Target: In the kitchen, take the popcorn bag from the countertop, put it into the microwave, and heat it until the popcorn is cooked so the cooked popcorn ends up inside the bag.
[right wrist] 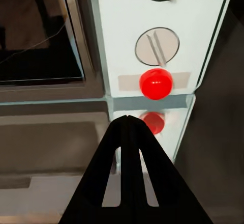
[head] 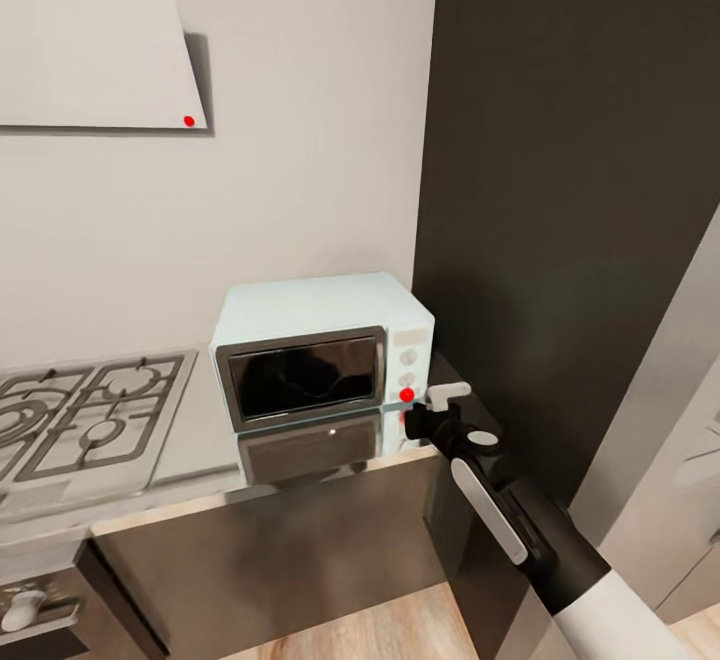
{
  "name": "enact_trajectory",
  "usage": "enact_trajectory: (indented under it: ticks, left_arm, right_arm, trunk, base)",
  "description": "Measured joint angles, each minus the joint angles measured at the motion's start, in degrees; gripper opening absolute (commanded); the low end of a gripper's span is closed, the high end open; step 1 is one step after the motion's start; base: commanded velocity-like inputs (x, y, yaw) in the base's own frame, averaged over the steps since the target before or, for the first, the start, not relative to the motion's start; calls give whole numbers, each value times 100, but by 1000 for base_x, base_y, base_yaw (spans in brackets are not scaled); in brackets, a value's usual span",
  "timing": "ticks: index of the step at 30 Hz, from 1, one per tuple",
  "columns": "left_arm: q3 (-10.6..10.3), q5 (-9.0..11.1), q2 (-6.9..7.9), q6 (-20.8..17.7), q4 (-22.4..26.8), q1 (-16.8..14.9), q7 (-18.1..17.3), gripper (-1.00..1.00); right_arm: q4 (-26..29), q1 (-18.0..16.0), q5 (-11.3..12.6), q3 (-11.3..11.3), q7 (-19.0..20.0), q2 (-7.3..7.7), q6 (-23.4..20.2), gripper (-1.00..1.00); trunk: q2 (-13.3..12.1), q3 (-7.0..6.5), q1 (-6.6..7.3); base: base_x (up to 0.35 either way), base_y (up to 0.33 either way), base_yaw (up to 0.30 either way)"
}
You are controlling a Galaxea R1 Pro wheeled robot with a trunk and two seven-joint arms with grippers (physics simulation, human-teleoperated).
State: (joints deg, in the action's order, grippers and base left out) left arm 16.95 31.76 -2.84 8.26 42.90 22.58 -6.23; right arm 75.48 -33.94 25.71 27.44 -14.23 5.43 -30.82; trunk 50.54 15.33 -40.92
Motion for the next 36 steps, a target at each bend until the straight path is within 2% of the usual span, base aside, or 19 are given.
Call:
enact_trajectory:
  ticks: [10,14,18,26,36]
  left_arm:
    - [-2,12,0,-5,-5,-11,2,100]
    - [-6,15,1,-7,-3,-16,12,100]
    - [-2,14,0,-6,-5,-17,6,100]
    - [7,64,0,-23,-1,-17,2,100]
    - [9,70,2,-26,-3,-17,3,100]
  right_arm:
    - [-490,-98,9,10,7,-18,40,-100]
    - [-740,-190,13,12,13,-22,268,-100]
    - [-804,-209,14,12,16,-23,339,-100]
    - [-965,-212,-13,39,33,-26,370,-100]
    - [-1035,-212,-15,71,43,-244,370,-100]
  trunk:
    - [-1,0,0]
    - [0,0,1]
    - [0,0,2]
    - [0,0,0]
    - [0,0,1]
  base:
    - [5,-3,0]
    - [107,-71,0]
    - [236,-108,0]
    - [35,-14,0]
    - [39,26,0]
